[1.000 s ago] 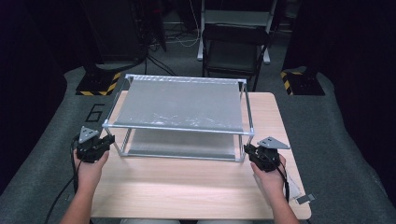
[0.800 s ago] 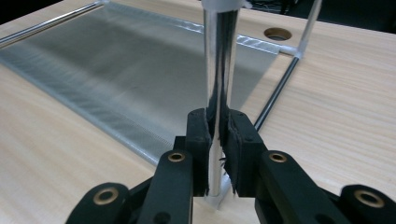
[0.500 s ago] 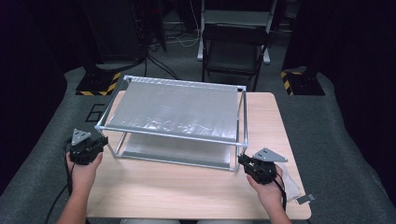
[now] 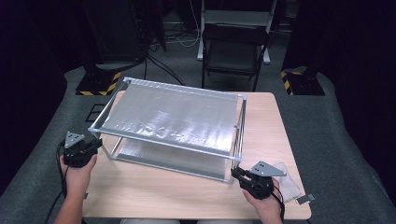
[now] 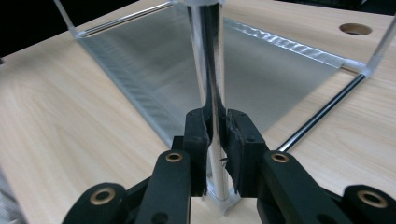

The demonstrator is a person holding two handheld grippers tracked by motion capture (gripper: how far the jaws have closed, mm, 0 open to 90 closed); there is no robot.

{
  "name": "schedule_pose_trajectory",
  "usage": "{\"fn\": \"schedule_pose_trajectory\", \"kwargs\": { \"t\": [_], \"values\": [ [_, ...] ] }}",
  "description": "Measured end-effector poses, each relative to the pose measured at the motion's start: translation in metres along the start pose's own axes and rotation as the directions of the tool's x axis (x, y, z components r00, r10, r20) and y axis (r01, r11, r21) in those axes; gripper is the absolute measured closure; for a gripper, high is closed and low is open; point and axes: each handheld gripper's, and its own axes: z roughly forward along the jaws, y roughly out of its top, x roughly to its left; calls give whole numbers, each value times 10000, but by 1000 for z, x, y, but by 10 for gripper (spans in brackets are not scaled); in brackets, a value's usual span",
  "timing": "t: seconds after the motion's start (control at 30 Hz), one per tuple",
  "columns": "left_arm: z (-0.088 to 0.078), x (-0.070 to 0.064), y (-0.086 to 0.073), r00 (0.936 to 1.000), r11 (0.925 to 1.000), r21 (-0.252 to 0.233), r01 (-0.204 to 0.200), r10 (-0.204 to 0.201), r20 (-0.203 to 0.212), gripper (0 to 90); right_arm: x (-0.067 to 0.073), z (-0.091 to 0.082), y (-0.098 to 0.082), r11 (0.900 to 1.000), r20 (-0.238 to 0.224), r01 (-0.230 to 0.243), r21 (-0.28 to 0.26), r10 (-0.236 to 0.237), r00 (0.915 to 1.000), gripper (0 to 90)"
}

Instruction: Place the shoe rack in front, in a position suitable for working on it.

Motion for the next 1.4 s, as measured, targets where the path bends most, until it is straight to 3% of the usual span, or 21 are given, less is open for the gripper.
{"fn": "schedule_pose_trajectory", "kwargs": {
  "t": [0.47,0.8,1.3,1.4],
  "values": [
    [-7,5,-4,10000,10000,15,47,-46,-51,814,24,-13,-12,9995,-643,309,47,-306,9975,782],
    [-11,5,-7,10000,10000,-43,67,-67,-9,812,32,-21,-20,9996,-1145,267,-38,-270,9931,774],
    [-12,7,-5,9998,9998,-13,186,-186,31,803,34,-21,-22,9998,-1271,179,-10,-178,9917,760],
    [-15,8,-3,9989,9987,-251,452,-450,111,737,33,-22,-23,10000,-1186,19,26,-16,9929,745]
  ]
}}
